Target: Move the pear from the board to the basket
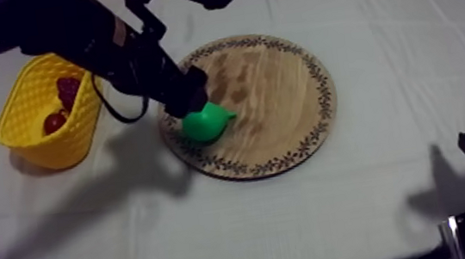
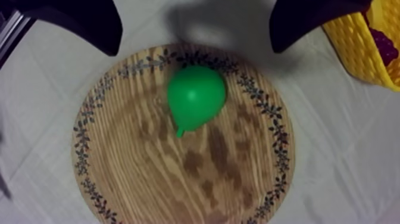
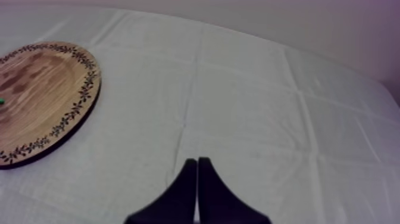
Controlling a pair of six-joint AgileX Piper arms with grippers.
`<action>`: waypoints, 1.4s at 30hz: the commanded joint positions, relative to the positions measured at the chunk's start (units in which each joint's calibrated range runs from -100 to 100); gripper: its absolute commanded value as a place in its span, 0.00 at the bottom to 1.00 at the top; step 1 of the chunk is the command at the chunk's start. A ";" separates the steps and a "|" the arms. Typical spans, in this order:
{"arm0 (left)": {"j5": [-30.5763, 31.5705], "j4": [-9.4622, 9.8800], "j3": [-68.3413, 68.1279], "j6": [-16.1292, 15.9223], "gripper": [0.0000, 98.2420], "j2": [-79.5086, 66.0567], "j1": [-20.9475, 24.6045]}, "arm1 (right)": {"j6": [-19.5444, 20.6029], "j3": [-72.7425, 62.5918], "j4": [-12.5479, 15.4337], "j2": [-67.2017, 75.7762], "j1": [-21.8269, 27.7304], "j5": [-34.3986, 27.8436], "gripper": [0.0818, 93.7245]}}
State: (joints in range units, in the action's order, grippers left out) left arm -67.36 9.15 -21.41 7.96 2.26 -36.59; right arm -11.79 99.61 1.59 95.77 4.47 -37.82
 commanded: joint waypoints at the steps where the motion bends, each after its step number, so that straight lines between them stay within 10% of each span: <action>1: 0.17 -0.26 -0.25 -0.46 0.97 0.32 0.15 | 0.00 0.05 0.00 -0.01 -0.03 0.00 0.00; 42: 13.71 -3.92 6.73 -5.47 0.92 27.29 1.97 | 0.00 0.05 0.00 -0.01 -0.03 0.00 0.00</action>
State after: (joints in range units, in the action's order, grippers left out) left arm -53.45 5.14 -14.80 2.39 29.38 -34.51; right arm -11.79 99.61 1.59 95.77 4.47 -37.81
